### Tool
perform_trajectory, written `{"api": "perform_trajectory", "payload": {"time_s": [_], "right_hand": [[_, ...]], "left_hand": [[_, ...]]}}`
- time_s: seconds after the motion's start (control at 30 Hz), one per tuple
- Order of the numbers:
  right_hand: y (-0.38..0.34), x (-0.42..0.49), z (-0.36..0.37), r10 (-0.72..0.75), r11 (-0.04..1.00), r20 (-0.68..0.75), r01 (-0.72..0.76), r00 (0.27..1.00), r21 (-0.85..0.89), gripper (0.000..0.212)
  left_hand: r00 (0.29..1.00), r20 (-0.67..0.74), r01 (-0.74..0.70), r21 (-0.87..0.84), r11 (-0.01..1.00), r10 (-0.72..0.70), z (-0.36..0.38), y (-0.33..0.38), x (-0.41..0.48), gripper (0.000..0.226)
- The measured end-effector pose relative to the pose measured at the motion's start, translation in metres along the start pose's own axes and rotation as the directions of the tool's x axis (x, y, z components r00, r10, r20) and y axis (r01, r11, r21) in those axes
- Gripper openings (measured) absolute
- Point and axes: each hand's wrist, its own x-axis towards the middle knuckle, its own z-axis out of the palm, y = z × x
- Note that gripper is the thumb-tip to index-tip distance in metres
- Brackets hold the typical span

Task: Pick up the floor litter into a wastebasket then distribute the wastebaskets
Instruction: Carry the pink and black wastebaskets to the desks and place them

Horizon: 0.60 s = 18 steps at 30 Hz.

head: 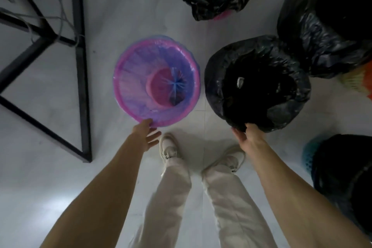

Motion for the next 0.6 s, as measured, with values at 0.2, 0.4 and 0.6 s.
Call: {"api": "perform_trajectory", "payload": {"time_s": [0.2,0.4,0.6], "right_hand": [[-0.024,-0.07,-0.002,-0.137,0.981,0.01,0.137,0.991,-0.135,0.052],[-0.034,-0.235,-0.011,-0.303,0.801,0.227,0.377,0.925,-0.466,0.051],[-0.013,-0.396,-0.029,-0.386,0.369,0.499,0.626,0.776,-0.687,0.05]], "left_hand": [[0.994,-0.082,-0.089,-0.239,0.967,0.071,-0.033,0.009,-0.056,0.012],[0.986,-0.161,-0.104,-0.362,0.927,0.048,-0.129,-0.044,-0.183,0.026],[0.969,-0.227,-0.218,-0.614,0.758,0.095,-0.223,-0.149,-0.319,0.021]]}}
